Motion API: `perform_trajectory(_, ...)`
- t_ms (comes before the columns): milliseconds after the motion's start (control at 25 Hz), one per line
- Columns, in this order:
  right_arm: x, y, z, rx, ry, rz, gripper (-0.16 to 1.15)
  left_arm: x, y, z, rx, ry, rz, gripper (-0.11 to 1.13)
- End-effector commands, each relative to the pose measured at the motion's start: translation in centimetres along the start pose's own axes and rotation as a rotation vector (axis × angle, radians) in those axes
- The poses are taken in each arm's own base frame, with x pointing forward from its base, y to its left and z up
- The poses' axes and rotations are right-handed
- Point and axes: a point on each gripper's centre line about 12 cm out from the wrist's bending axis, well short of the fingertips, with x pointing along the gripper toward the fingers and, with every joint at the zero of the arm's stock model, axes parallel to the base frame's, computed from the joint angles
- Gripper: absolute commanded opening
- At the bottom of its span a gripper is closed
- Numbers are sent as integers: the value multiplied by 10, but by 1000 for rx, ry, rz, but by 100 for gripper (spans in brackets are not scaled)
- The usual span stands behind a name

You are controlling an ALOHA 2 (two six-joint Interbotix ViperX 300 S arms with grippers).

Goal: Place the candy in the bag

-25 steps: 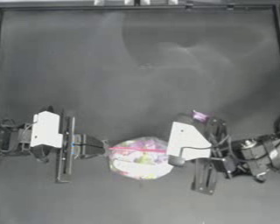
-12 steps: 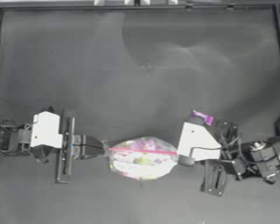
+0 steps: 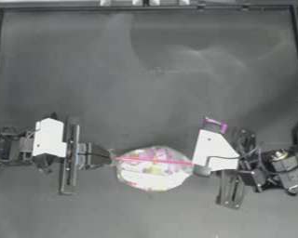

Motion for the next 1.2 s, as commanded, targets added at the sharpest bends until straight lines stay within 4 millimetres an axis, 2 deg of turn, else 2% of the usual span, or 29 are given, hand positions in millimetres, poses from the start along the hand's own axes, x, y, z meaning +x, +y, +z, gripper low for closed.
perform_trajectory(40,-21,-2,9,1,-50,5,4,-5,-1,22,-6,-71,-5,6)
perform_trajectory(440,-48,-8,33,-48,-138,-64,4,-7,8,42,43,-119,25,7)
perform_trajectory(720,-63,-23,45,-54,-181,-110,4,-10,19,53,65,-110,53,7)
perform_trajectory(1200,-55,-51,57,-65,-197,-123,4,-8,45,47,75,-78,129,7)
